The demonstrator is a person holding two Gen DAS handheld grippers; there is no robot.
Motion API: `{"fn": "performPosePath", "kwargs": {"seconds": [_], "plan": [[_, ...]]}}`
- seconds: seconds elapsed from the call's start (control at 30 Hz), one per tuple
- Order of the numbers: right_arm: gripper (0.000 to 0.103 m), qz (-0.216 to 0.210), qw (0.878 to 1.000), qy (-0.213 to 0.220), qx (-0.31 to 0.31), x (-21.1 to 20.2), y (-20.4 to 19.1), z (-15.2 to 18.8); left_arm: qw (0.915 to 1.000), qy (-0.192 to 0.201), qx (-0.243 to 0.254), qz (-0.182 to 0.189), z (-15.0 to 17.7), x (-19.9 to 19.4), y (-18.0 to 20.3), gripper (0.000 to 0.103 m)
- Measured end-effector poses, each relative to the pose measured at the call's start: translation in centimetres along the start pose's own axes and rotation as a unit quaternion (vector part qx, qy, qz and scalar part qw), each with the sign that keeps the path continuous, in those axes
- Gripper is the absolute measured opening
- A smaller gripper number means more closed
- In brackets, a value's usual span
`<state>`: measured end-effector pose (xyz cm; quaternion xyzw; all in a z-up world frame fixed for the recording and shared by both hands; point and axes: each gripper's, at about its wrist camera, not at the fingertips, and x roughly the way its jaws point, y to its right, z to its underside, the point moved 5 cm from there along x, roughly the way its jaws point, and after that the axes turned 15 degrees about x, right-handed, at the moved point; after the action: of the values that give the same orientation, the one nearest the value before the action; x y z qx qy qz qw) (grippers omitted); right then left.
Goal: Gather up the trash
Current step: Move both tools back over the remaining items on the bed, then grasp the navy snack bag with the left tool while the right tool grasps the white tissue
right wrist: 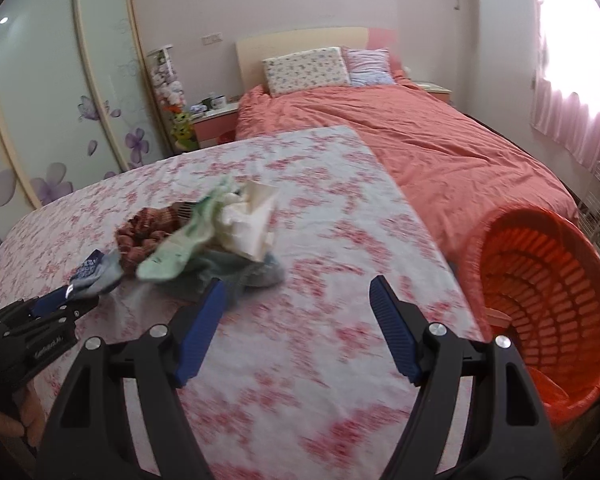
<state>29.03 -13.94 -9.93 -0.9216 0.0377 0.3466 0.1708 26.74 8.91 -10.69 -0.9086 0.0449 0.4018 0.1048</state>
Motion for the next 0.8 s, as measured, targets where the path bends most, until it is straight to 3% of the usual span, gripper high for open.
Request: {"fn": "performPosePath", "kwargs": {"seconds": [0.27, 0.43, 0.53, 0.67, 0.8], "plan": [[0.073, -0.007, 1.0, -0.001, -0.016, 1.1, -2.6, -0.6, 0.9971, -0.026, -0.048, -0.053, 0.1, 2.0, -6.0, 0.044], [0.068, -0.007, 1.0, -0.004, -0.013, 1.8, -3.0, -1.0, 0.9967, -0.009, -0.071, -0.04, 0.9, 0.4, -7.8, 0.053], [0.063, -0.007, 1.0, -0.006, -0.006, 2.2, -3.1, -1.2, 0.9973, 0.0, -0.07, -0.023, 1.2, -1.0, -7.4, 0.055], [0.057, -0.018, 1.0, -0.012, 0.016, 2.5, -3.2, -1.7, 0.9976, 0.012, -0.066, 0.012, 0.3, -1.8, -4.7, 0.07], [0.049, -0.03, 0.999, -0.016, 0.029, 3.2, -3.8, -2.3, 0.9987, 0.013, -0.047, 0.015, -1.0, -1.3, -1.6, 0.074]]}}
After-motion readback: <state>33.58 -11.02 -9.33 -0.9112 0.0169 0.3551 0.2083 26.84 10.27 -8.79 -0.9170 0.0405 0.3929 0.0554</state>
